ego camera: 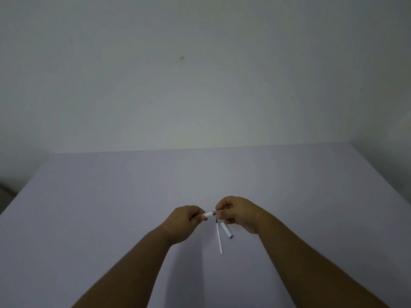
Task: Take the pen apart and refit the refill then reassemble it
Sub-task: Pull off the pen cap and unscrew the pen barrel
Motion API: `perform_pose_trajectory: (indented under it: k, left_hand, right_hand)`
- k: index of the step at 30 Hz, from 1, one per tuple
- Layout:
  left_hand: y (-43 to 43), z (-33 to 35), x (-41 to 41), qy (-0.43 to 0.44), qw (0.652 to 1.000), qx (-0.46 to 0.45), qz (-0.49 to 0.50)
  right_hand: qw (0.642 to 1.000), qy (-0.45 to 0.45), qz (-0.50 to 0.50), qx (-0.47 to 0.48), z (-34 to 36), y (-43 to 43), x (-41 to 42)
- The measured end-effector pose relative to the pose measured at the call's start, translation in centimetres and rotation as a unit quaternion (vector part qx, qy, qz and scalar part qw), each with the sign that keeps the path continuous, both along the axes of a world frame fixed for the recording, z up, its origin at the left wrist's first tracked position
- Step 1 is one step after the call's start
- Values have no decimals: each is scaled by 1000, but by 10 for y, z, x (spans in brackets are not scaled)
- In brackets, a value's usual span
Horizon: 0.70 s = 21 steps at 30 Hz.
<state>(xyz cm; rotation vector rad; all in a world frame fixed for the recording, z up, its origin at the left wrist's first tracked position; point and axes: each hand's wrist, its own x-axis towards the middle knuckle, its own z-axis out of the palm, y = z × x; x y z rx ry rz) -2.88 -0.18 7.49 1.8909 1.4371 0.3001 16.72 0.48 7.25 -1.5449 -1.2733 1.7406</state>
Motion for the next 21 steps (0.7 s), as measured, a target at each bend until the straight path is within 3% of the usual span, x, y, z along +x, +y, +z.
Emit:
perform_pose_trajectory:
  k: [21]
  left_hand:
    - [-3,7,-1,4,999,34,-6]
  right_hand:
    - [999,-24,-16,15,8,-5,-3]
